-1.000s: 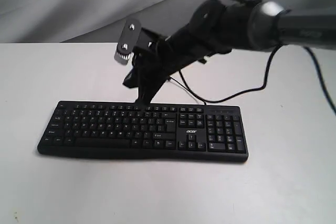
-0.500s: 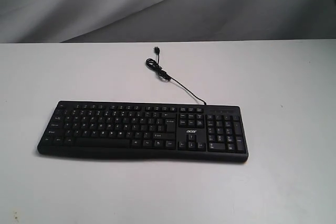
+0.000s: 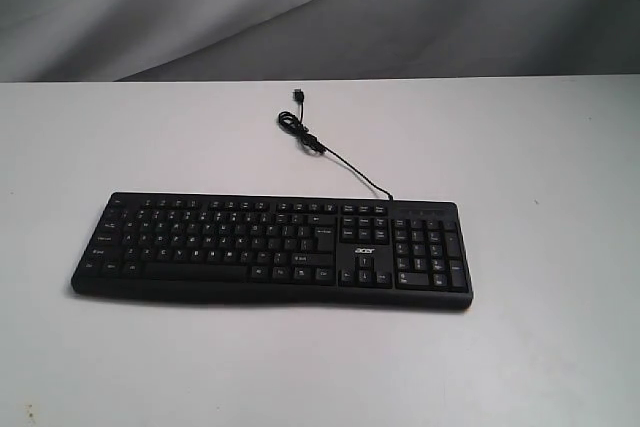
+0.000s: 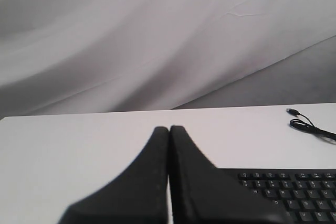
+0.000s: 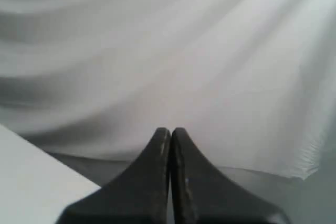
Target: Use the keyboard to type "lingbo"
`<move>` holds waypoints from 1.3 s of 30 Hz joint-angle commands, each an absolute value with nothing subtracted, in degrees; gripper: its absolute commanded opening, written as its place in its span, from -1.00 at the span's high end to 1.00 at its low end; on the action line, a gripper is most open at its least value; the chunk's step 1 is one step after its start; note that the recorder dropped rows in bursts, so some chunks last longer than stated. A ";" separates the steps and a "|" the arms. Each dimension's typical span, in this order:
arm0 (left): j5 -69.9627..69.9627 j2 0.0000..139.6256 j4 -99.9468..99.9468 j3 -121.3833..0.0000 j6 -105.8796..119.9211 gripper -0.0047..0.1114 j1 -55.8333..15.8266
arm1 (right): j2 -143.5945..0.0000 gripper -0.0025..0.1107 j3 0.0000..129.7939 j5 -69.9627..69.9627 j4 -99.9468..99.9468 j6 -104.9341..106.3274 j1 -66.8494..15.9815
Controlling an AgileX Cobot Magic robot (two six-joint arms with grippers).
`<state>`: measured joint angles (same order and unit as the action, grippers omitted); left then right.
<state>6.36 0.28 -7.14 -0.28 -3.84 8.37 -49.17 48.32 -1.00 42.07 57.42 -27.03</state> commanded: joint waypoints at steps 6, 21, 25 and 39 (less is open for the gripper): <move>5.80 0.00 -7.16 0.00 -3.96 0.91 7.99 | -37.25 0.96 40.89 -2.85 46.99 47.86 -26.74; 5.80 0.00 -7.16 0.00 -3.96 0.91 7.99 | -15.55 0.96 15.78 5.32 44.46 24.30 -11.53; 5.80 0.00 -7.16 0.00 -3.96 0.91 7.99 | -8.20 0.96 15.55 8.43 33.93 31.03 -5.36; 5.80 0.00 -7.16 0.00 -3.96 0.91 7.99 | 0.00 0.96 15.07 21.92 8.90 3.08 0.82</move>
<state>6.36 0.28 -7.14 -0.28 -3.84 8.37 -0.25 15.56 20.14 10.02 7.65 0.50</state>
